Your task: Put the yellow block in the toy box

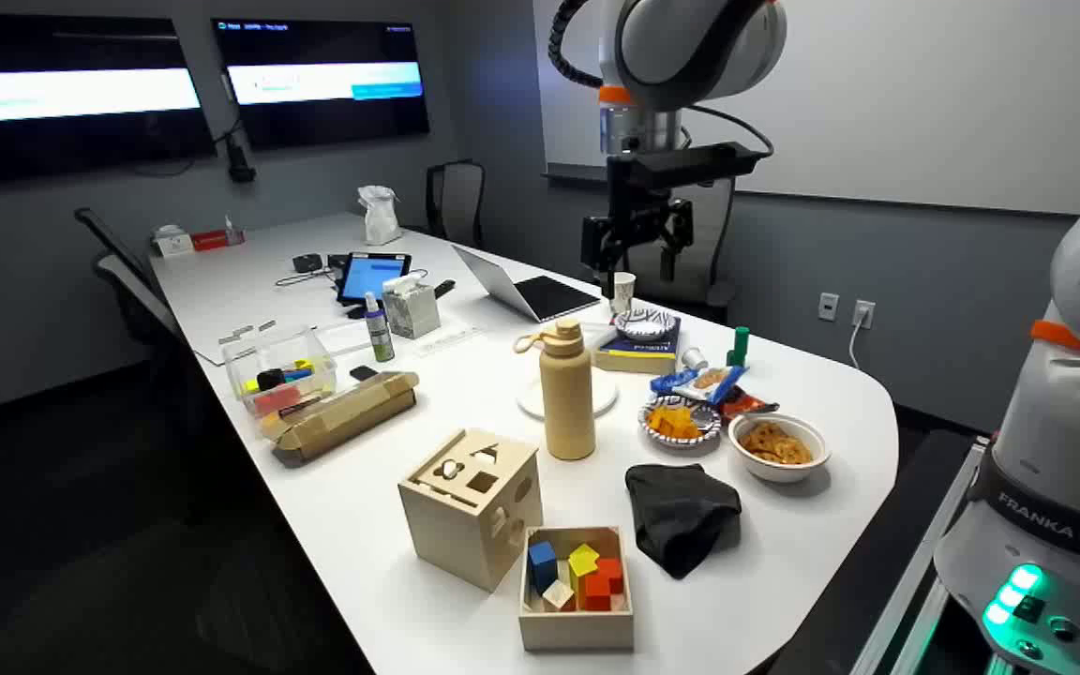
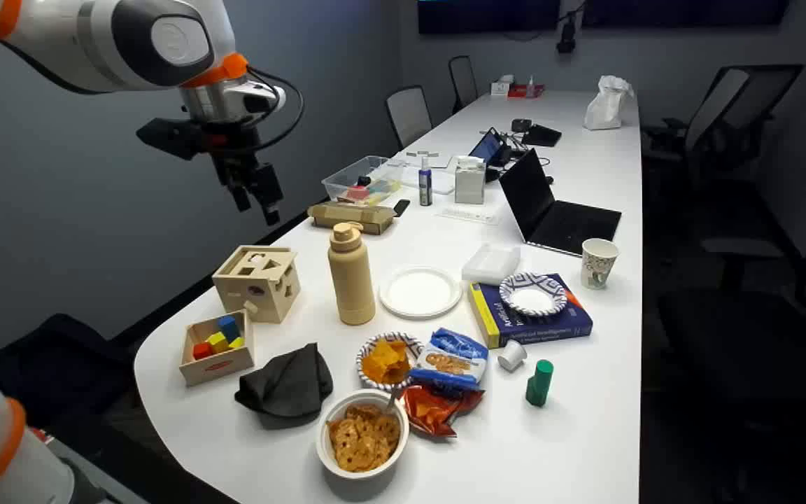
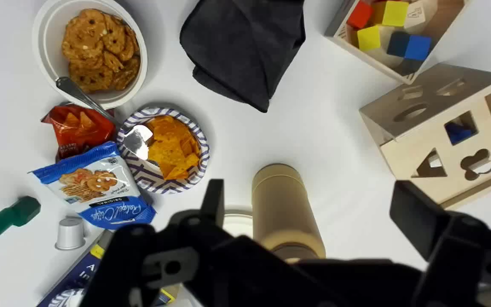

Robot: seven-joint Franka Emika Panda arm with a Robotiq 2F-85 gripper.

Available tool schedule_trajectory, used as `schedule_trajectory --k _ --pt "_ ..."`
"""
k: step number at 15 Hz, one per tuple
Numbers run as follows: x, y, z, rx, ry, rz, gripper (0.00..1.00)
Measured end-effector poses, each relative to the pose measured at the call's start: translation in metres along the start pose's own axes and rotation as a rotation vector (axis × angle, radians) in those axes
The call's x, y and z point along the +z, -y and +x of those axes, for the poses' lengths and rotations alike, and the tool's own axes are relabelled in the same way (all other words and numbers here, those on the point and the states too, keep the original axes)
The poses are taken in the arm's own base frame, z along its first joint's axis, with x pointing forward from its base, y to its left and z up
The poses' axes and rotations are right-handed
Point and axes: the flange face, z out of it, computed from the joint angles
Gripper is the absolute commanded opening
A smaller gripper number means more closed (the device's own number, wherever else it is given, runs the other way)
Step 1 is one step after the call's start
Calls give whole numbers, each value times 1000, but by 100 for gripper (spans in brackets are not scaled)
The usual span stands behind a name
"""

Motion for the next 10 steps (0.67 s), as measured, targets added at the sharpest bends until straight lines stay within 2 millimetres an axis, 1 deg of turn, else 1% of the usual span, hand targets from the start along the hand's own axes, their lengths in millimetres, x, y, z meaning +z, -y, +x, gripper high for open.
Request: schedule_trajectory --k 3,5,6,8,10 --pt "1 0 0 -2 2 0 100" --pt "9 3 0 -17 21 -5 100" --pt "16 8 -2 -33 34 -11 100" --pt "33 27 -8 -75 64 -28 100" --pt "53 54 -19 -117 84 -43 100"
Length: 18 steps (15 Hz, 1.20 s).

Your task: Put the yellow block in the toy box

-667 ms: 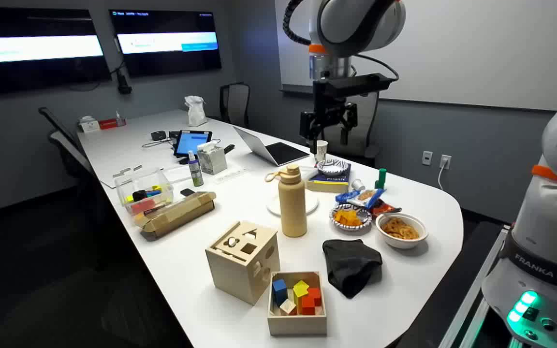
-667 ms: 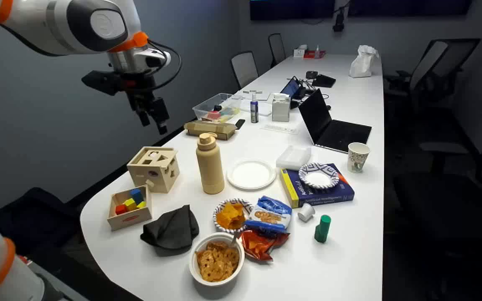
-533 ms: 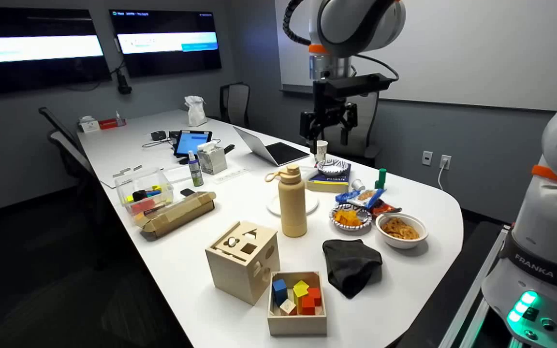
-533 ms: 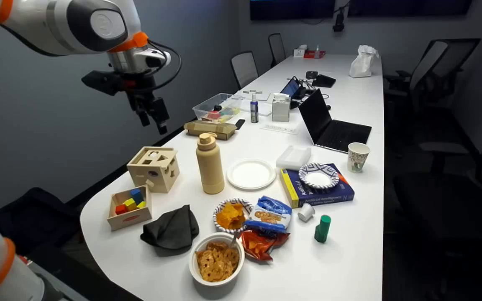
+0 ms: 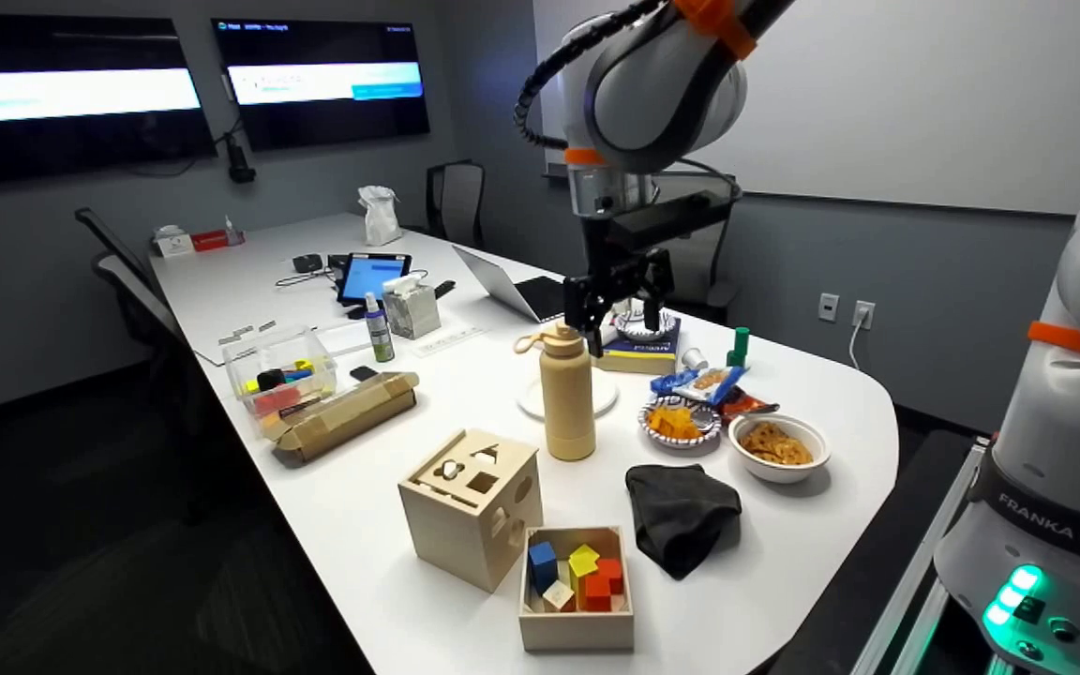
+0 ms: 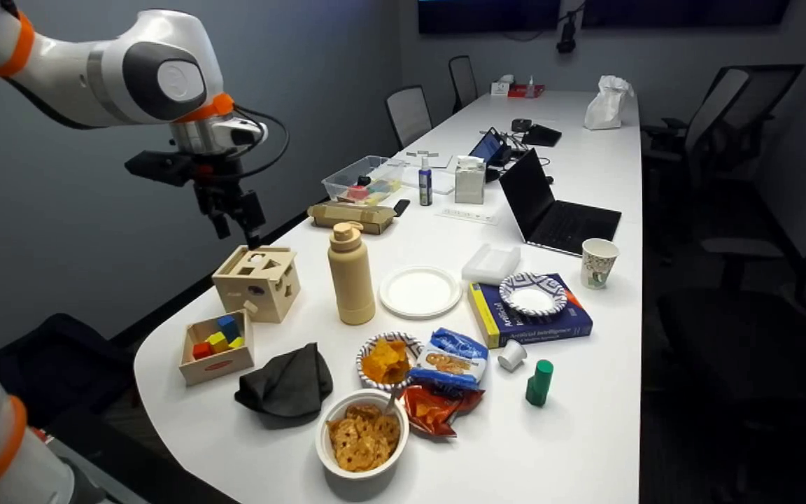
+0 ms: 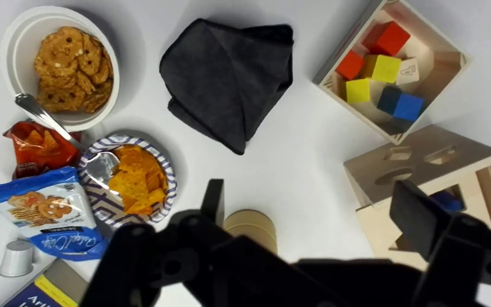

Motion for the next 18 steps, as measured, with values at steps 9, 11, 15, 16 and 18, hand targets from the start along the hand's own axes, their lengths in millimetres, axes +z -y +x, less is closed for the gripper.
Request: schedule_trajectory --k 9,11,15,16,18 --pt "104 81 0 -108 -16 88 100" --pt "130 90 0 -112 9 101 100" --pt "179 108 -1 -115 80 139 100" --pt "189 113 -2 -111 96 148 100" --pt "206 119 -3 -96 124 164 100"
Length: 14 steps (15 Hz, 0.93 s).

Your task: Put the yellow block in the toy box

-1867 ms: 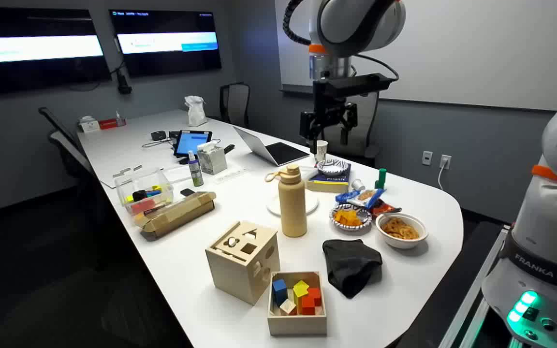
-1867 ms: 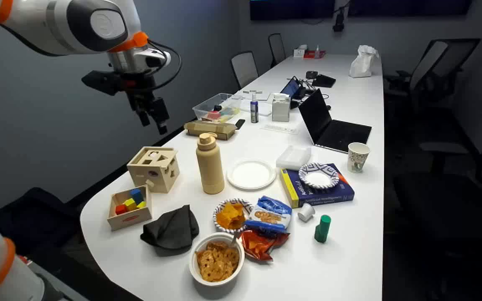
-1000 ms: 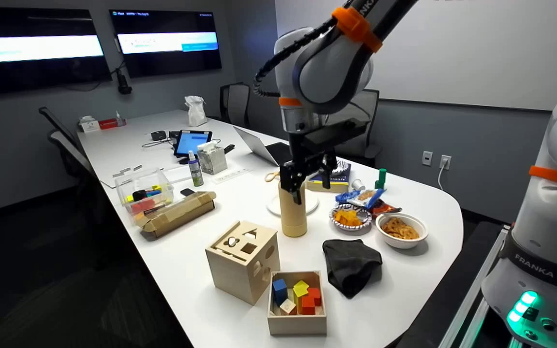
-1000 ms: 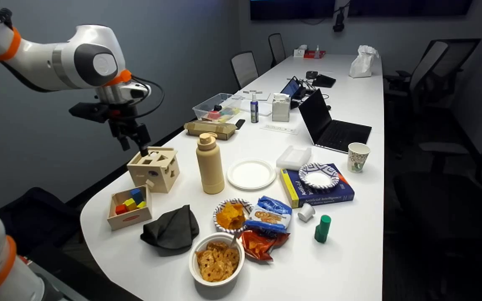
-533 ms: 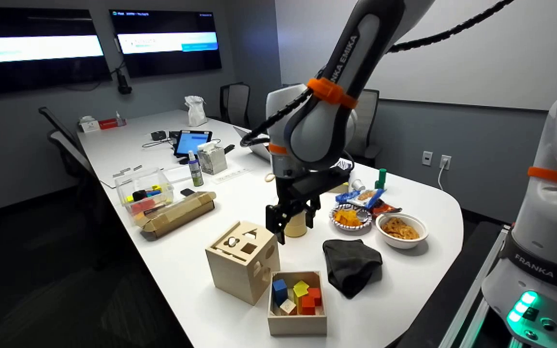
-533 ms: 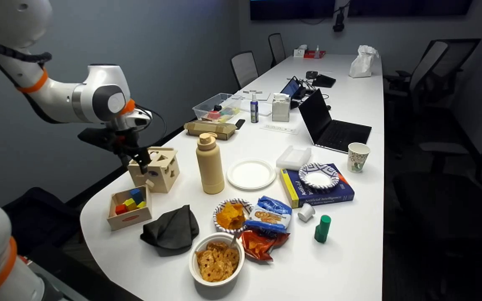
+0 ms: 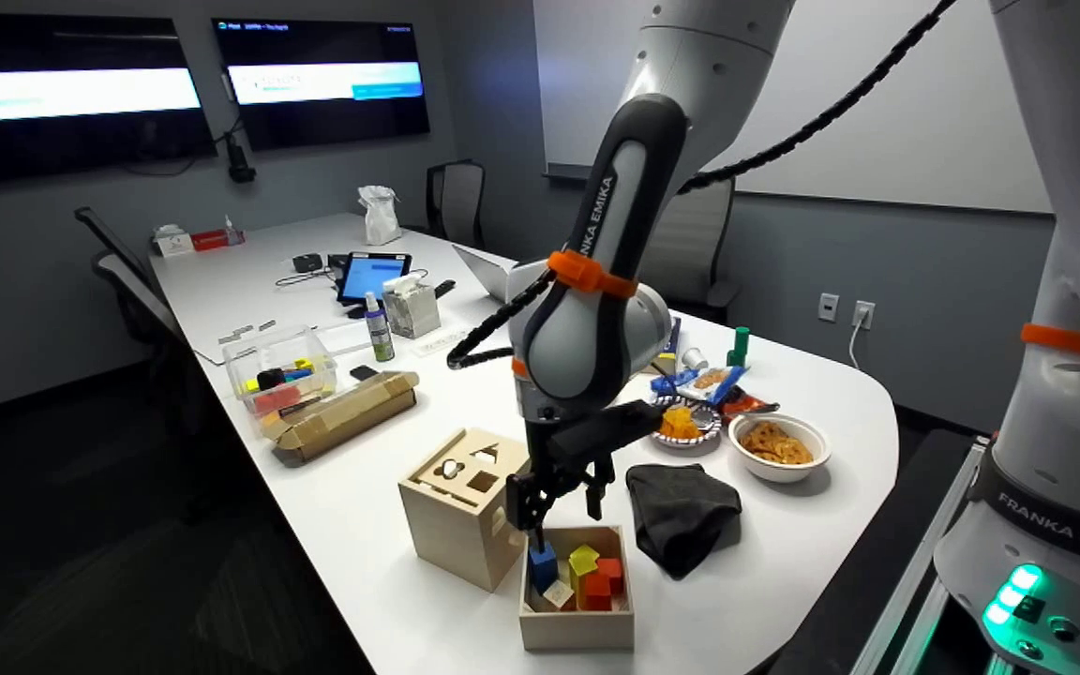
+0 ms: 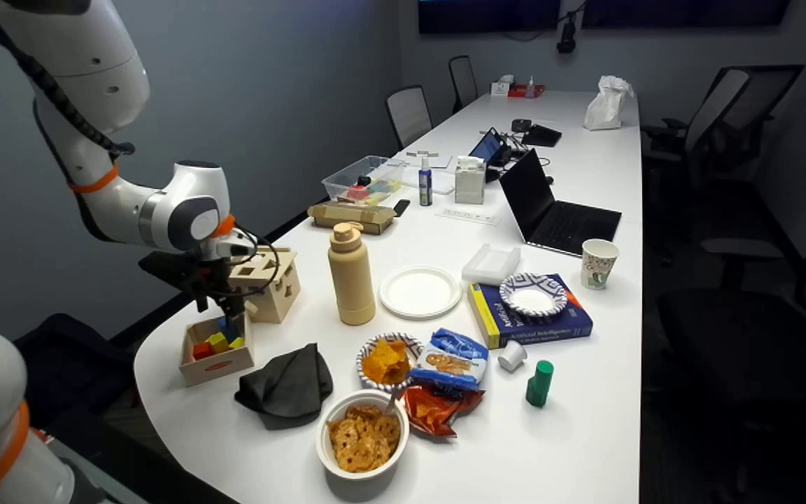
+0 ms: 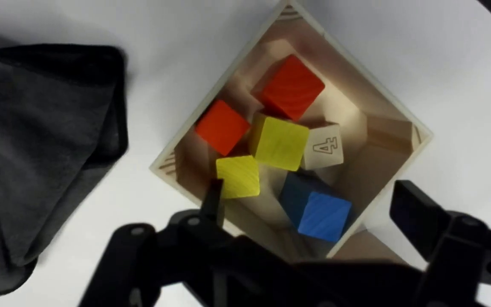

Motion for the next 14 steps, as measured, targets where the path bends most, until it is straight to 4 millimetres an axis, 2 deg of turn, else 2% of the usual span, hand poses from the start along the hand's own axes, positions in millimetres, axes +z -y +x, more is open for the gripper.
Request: schedule_trajectory --k 5,14 --pt "29 0 -3 78 30 42 100" --pt "54 -6 -10 135 73 47 100"
